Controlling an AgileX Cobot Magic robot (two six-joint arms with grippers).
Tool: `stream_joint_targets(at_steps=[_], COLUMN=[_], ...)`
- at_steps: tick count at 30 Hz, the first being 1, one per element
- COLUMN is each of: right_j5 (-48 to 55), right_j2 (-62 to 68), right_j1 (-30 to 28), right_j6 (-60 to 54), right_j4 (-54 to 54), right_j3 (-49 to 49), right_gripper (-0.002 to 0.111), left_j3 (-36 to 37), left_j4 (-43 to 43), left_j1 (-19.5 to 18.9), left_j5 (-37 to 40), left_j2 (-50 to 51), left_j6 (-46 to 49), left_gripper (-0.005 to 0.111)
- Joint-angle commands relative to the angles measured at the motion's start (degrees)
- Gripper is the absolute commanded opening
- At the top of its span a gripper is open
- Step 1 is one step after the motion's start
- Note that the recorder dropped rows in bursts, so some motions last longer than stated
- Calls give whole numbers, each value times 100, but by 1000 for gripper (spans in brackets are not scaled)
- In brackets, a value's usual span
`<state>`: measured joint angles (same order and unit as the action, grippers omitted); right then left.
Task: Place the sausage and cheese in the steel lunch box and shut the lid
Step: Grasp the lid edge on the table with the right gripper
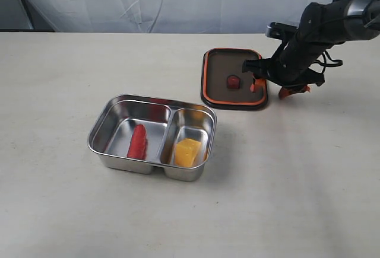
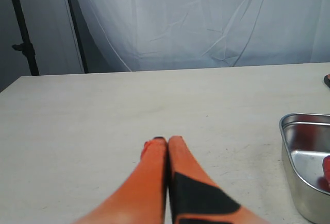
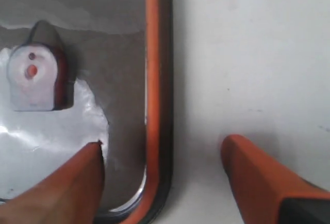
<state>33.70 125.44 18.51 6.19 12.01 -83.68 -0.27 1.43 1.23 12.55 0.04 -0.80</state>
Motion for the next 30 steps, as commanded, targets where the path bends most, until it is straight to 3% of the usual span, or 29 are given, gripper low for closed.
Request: stream_joint_targets(at_steps=[1,4,6,14,22,30], right_j5=[68,126,184,426,1419,1743], right_j2=[106,186,240,364,107,-1215], right_j1=[-4,-4,-4,-4,-4,-4], right_j6=[-4,-4,-1,143,144,93], right_j4=[18,29,17,53,-177,-252], right_j3=[-52,-62,-62,-62,-62,-50], right_gripper=[65,62,53,-1,-1,-1], left_j3=[27,27,27,27,27,27], left_j4=[23,23,23,23,23,23], left_j1=[-9,-9,-9,-9,-9,-9], left_j5=[-80,-80,-80,-80,-80,-80], left_j2=[-4,-4,-4,-4,-4,-4], left_j6=[-12,-12,-12,-12,-12,-12], left_gripper=[0,0,0,0,0,0])
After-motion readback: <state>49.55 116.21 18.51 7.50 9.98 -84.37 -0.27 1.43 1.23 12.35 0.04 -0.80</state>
